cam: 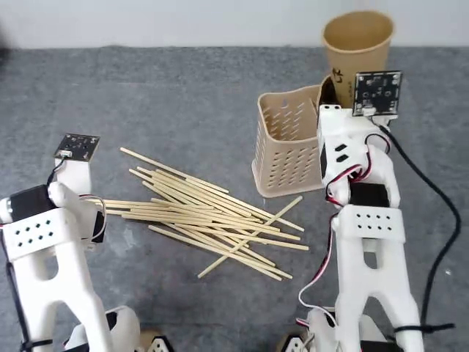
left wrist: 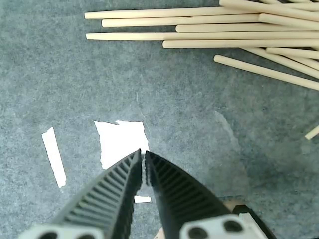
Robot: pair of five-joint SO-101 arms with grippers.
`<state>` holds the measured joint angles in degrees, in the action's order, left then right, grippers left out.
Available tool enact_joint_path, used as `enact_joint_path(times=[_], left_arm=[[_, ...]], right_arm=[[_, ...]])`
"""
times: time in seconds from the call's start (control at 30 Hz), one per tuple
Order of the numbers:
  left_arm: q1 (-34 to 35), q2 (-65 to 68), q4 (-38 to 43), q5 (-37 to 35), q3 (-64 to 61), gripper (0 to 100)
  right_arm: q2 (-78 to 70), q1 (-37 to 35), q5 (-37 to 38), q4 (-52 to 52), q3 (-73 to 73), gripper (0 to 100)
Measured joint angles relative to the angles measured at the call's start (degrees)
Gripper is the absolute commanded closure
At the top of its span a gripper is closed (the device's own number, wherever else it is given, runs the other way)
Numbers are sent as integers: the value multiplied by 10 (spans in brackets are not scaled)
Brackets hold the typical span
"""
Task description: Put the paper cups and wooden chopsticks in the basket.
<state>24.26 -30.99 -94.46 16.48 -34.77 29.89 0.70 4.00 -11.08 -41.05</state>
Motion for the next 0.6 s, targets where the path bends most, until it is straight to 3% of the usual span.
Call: enact_joint_path(times=[0.23, 0.43, 0.6], left_arm=[[0, 0, 0, 0, 0, 987], [0, 0, 0, 0, 0, 987], [0, 0, 0, 0, 0, 987]], right_arm=[[6, 4, -24, -48, 4, 742], [41, -8, -26, -107, 4, 530], [63, -21, -31, -148, 3, 548]])
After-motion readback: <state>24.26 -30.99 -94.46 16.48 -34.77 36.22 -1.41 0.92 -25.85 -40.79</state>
